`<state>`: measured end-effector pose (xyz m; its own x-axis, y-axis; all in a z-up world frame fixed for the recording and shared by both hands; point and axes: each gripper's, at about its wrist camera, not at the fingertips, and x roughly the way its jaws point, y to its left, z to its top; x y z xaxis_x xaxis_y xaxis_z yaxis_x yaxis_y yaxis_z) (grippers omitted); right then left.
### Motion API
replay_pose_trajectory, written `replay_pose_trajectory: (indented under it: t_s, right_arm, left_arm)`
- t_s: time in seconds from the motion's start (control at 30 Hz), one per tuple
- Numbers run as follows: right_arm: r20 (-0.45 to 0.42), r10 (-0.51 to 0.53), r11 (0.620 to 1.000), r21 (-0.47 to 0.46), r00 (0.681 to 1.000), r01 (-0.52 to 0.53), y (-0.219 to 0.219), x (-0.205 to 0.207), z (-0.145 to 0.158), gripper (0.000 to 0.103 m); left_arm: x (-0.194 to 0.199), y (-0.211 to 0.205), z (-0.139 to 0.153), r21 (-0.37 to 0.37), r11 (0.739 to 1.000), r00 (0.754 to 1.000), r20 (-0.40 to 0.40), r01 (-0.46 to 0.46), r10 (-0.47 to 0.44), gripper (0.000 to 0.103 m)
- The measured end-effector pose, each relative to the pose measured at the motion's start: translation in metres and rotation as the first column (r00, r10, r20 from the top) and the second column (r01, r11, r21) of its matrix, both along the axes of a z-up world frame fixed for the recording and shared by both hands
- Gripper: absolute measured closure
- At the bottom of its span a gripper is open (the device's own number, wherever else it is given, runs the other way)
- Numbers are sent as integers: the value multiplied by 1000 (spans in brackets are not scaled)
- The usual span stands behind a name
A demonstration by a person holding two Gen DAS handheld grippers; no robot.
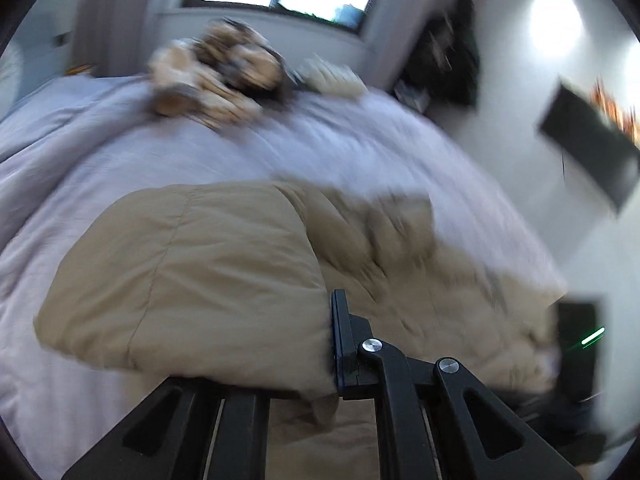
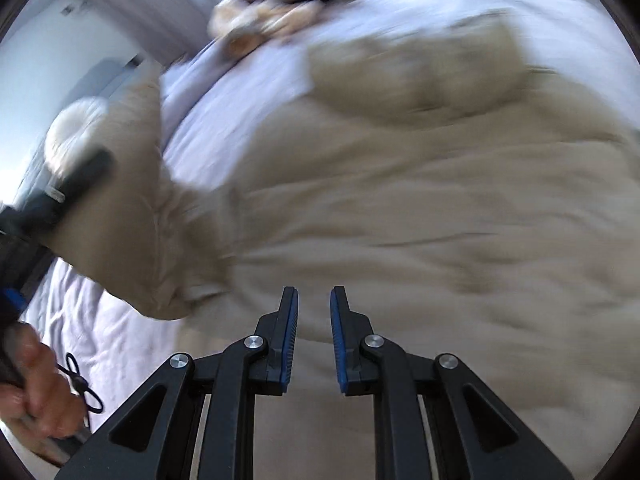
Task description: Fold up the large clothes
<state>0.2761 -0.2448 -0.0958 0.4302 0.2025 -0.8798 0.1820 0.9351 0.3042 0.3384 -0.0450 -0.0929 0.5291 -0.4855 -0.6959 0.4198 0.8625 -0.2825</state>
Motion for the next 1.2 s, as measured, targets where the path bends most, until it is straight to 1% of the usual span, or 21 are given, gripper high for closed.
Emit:
replay_pose_trajectory:
  t_s: [0.1,0.2,0.23,0.27,0.33,0.37,0.47,0.5,0.57,0.6,0.63,0.67,0.7,0.73,0.8,0.87,0.93,1.03,1.13,1.17,1.2]
  right_arm:
    - [2,-116,993,-36,993,116,-51,-27,10,83]
    - [-31,-192,980,-53,981,190,-90,-48,8,83]
    - [-41,-206,978,-55,978,203,-101,-52,7,83]
    - [-54,-219,975,-56,974,216,-109,-56,4,83]
    - [-69,-236,971,-52,969,233,-122,-63,-3,83]
    - [-72,-240,970,-50,968,236,-125,-63,-4,83]
    - [-70,-228,973,-43,971,225,-134,-66,3,82]
    - [-69,-220,975,-46,973,218,-131,-66,4,81]
    - [-62,-189,981,-50,980,186,-129,-64,8,60]
    - [-51,-164,985,-57,985,162,-123,-61,12,42]
    - [-35,-136,989,-68,990,133,-114,-60,18,33]
    - [-10,-98,992,-77,995,97,-102,-53,25,32]
    - [20,-44,995,-89,999,46,-87,-48,32,32]
    - [49,20,994,-112,999,-14,-68,-39,39,31]
    - [94,141,979,-160,985,-125,-29,-22,49,21]
    - [133,282,941,-232,950,-247,18,-5,55,20]
    - [132,380,898,-290,915,-331,57,9,53,20]
    - [68,476,821,-391,877,-415,105,27,32,20]
    - [-44,506,703,-558,861,-442,138,39,-4,20]
    - [-68,486,673,-606,871,-423,141,41,-14,32]
    - [-69,464,671,-623,883,-401,136,43,-18,53]
  left_arm:
    - [-3,-62,-40,161,984,995,-73,74,-63,92]
    - [-14,-83,-67,277,955,993,-93,102,-79,91]
    - [-17,-86,-72,307,946,992,-93,106,-81,86]
    - [-20,-89,-74,320,941,992,-94,110,-84,78]
    - [-27,-87,-73,307,943,990,-99,127,-102,15]
    - [-34,-84,-69,316,941,992,-78,119,-99,9]
    - [-54,-72,-60,342,931,991,-39,132,-126,8]
    - [-60,-64,-53,335,935,993,-27,116,-114,8]
    - [-65,-37,-42,305,950,998,-4,58,-60,8]
    - [-66,-20,-38,296,955,1000,9,2,-5,8]
    - [-67,6,-34,292,951,995,24,-101,98,8]
    - [-59,23,-37,294,943,987,21,-158,159,8]
    - [-57,43,-40,294,929,972,5,-224,233,8]
    - [-51,71,-47,284,908,943,-32,-309,331,8]
    - [-42,111,-64,255,875,885,-120,-410,450,8]
    - [-34,142,-80,185,853,827,-217,-487,519,8]
    - [-29,156,-96,129,851,797,-301,-509,523,8]
    - [-25,157,-116,139,851,786,-331,-506,521,8]
    - [-26,150,-122,162,849,790,-315,-502,527,8]
    - [-23,146,-123,171,850,792,-308,-498,526,8]
    - [-22,143,-122,183,852,798,-300,-490,524,8]
